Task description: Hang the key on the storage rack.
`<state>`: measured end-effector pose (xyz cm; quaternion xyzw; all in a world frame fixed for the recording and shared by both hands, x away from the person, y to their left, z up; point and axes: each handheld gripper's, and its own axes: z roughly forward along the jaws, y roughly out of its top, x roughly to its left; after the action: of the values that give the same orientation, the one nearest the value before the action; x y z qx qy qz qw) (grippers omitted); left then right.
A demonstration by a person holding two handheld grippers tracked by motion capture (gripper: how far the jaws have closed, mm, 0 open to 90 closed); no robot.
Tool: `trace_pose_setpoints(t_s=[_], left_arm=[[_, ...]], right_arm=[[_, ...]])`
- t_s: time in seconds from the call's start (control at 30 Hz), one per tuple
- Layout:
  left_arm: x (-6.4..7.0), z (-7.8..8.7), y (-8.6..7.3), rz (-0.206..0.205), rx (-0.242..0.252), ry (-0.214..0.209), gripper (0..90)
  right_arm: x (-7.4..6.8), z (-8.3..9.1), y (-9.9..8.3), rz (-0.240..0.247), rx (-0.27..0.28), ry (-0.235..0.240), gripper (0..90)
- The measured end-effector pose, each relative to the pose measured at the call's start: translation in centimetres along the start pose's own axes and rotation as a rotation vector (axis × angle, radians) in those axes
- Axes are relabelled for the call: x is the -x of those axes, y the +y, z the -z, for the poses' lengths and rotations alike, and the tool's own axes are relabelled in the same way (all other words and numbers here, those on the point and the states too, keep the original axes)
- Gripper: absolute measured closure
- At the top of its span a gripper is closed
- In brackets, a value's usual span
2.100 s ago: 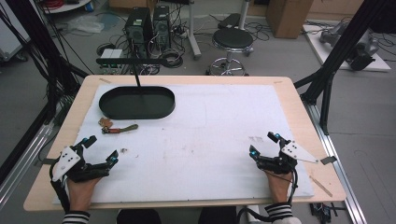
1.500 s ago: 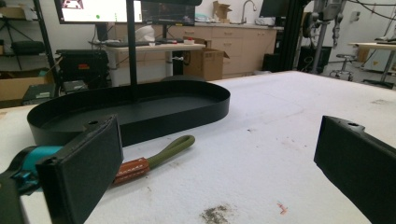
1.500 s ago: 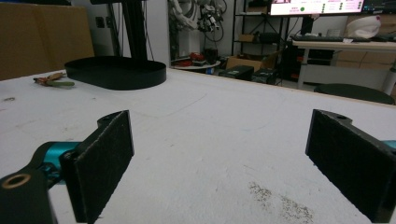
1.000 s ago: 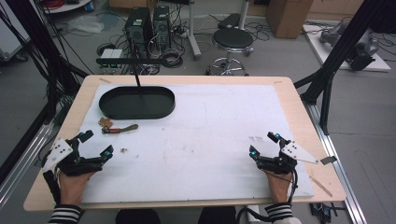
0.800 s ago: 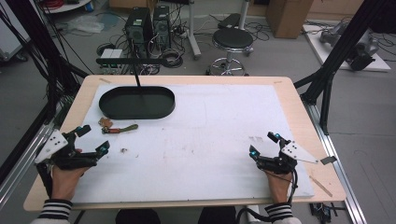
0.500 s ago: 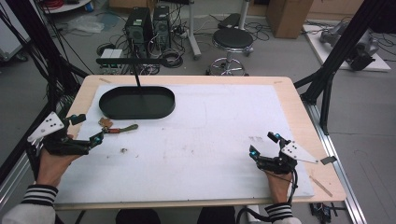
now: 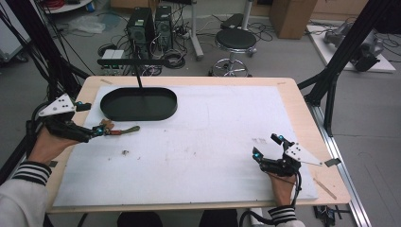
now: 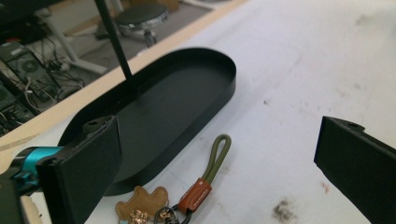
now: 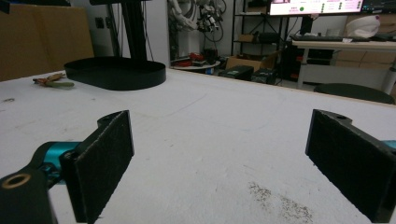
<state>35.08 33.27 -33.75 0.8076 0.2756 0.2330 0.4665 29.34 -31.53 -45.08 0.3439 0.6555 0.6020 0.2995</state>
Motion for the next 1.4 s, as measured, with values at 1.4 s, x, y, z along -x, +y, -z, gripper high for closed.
trace_pose_setpoints(t_s=[1.4], left_arm=[[-3.0,-9.2,1.3,-0.262,-0.602,-0.231,13.9]], right_arm=[[0.0,0.1,0.0,-0.010,-0.002,0.000,6.8]])
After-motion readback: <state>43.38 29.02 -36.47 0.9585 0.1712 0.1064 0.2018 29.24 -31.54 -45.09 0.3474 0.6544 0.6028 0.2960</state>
